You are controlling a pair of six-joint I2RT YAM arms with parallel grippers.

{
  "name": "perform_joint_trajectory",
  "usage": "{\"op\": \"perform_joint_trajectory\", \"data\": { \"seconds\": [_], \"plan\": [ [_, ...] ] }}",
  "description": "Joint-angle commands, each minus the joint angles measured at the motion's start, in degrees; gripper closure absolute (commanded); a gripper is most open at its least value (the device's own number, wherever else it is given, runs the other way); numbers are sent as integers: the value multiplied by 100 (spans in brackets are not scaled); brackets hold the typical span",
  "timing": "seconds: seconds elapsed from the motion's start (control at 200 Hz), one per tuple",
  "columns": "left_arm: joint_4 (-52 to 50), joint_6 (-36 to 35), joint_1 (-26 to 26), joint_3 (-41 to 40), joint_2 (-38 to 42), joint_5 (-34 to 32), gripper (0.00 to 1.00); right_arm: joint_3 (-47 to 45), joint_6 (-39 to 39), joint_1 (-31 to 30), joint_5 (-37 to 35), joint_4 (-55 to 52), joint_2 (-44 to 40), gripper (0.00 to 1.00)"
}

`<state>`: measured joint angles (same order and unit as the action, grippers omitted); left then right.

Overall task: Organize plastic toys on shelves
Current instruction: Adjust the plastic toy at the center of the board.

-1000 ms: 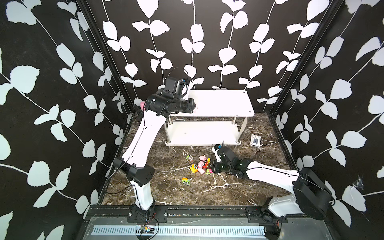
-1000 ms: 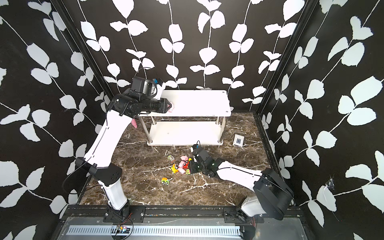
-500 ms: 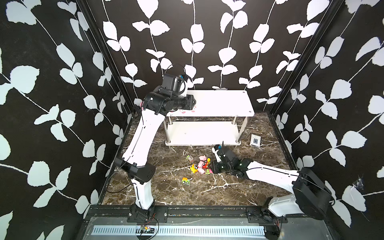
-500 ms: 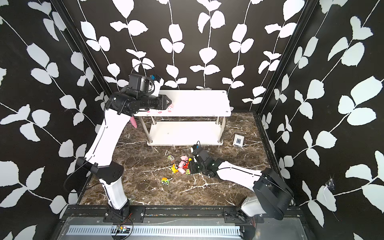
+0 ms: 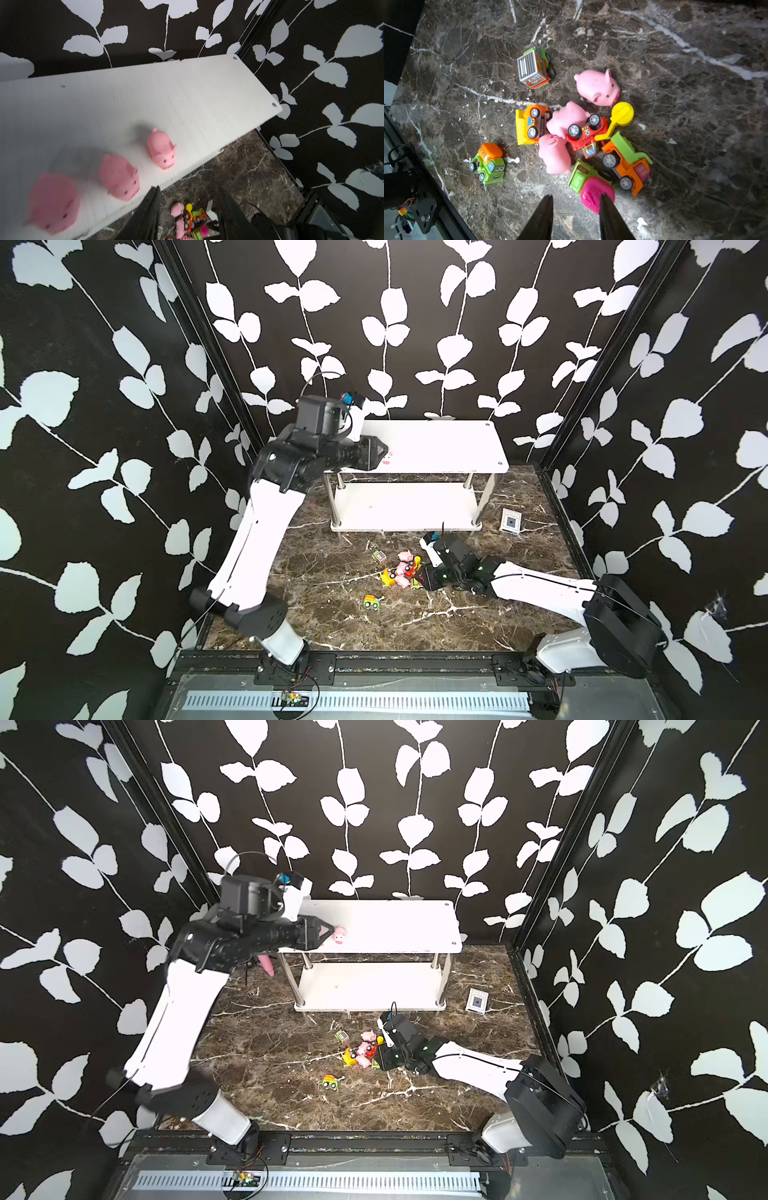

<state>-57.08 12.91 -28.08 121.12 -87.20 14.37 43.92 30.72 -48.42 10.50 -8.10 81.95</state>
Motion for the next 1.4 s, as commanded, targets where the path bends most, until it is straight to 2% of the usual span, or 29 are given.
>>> {"op": "perform_joint_trajectory", "data": {
  "seconds": [0.0, 0.125, 0.305, 0.57, 0.705, 0.93, 1.145, 1.395],
  "plan": [
    [339, -97, 21, -1082, 879, -7, 55, 436, -392, -151, 134, -214, 246, 61],
    [755, 177, 21, -2811, 1825, -133, 56, 745, -538, -392, 22, -348, 574, 60],
    [1480, 677, 13, -4853, 2802, -29, 57, 1142, -621, -630, -308, -509, 1128, 61],
    [2724, 1520, 6, -6965, 3139, 352, 60, 1360, -600, -789, -640, -425, 1502, 65],
    [3077, 1676, -5, -7479, 3092, 437, 61, 1426, -623, -819, -644, -436, 1615, 65],
    [3337, 1724, -18, -7869, 2907, 515, 61, 1588, -743, -956, -369, -534, 1879, 65],
    [3676, 1834, -83, -8205, 2628, 567, 61, 1676, -945, -1141, 203, -520, 1981, 65],
    [4050, 1891, -449, -8400, 2108, 484, 61, 1499, -998, -1214, 613, -293, 1833, 61]
  ]
}}
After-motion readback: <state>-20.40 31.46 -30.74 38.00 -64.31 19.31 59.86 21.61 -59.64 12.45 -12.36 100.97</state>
